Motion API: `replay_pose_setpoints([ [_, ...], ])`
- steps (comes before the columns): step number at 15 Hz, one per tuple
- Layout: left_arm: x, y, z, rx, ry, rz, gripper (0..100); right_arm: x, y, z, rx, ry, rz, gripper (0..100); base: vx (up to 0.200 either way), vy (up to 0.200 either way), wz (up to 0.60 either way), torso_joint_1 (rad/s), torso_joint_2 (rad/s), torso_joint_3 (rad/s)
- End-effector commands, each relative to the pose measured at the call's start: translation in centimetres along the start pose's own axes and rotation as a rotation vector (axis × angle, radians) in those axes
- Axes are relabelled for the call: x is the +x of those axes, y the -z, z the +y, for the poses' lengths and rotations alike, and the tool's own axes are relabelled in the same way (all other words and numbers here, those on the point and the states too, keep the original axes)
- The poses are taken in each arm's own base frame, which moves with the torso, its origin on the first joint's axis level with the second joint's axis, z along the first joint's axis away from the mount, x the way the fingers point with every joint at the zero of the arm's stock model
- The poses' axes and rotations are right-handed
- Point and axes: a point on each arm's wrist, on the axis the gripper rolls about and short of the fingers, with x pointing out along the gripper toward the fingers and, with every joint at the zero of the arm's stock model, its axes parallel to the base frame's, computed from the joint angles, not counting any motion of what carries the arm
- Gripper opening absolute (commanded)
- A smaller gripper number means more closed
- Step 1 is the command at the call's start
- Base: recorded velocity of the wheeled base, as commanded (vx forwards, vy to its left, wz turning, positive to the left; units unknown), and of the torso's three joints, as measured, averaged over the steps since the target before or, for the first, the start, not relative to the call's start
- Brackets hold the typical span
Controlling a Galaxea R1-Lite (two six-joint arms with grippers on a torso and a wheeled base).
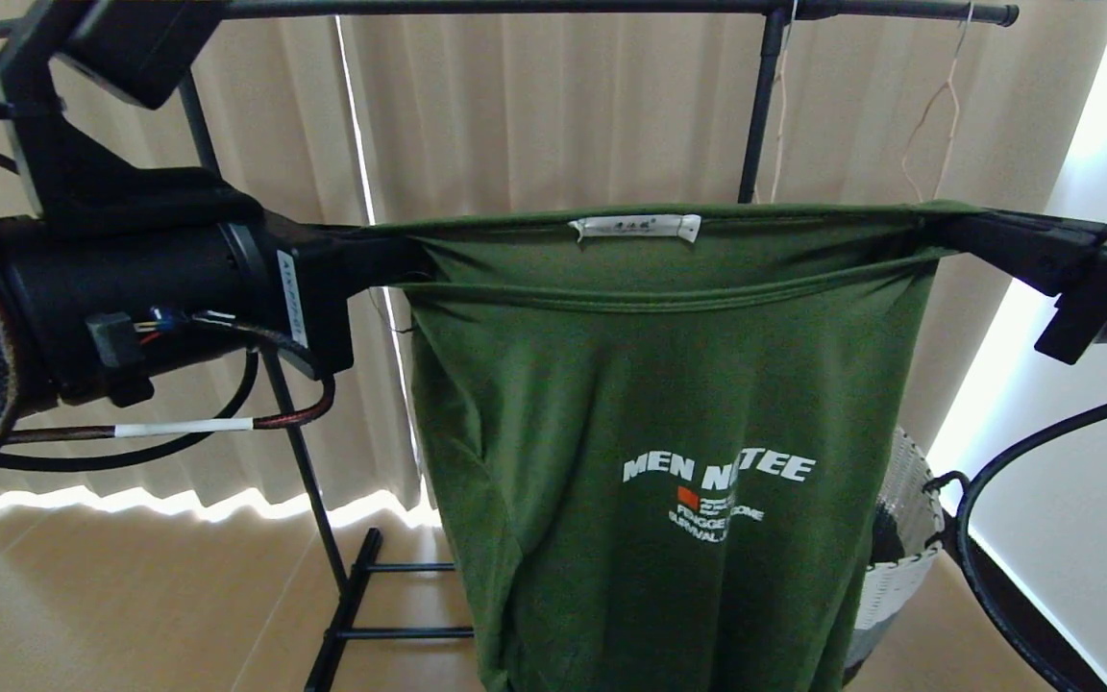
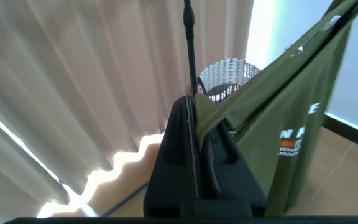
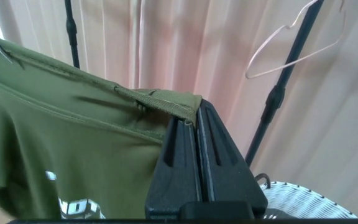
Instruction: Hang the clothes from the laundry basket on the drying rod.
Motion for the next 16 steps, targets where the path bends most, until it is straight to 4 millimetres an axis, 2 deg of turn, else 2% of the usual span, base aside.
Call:
replay_pose_setpoints([
  [1,-0.3,-0.2,0.0,0.000,-0.002,-0.009,0,0.2,0.1,0.0,0.000,-0.001,0.004,0,0.000,0.000,0.00,0.000,0.00,0.000],
  [3,-0.3,0.0,0.0,-0.001,-0.002,-0.004,0,0.2,0.0,0.0,0.000,-0.001,0.002,0,0.000,0.000,0.00,0.000,0.00,0.000],
  [4,-0.2,0.0,0.0,-0.001,-0.001,-0.001,0,0.2,0.0,0.0,0.000,-0.001,0.002,100,0.000,0.000,0.00,0.000,0.00,0.000],
  [9,-0.1,0.1,0.2,0.000,-0.016,0.002,0,0.0,0.1,0.0,0.000,-0.001,0.004,100,0.000,0.000,0.00,0.000,0.00,0.000],
  [12,0.4,0.6,2.4,0.064,-0.152,0.038,0,-0.4,0.3,0.1,0.003,-0.004,0.007,100,0.000,0.000,0.00,0.000,0.00,0.000],
  [16,1.2,0.8,3.2,0.059,-0.236,0.047,0,-1.4,0.2,0.5,0.030,-0.092,-0.002,100,0.000,0.000,0.00,0.000,0.00,0.000],
])
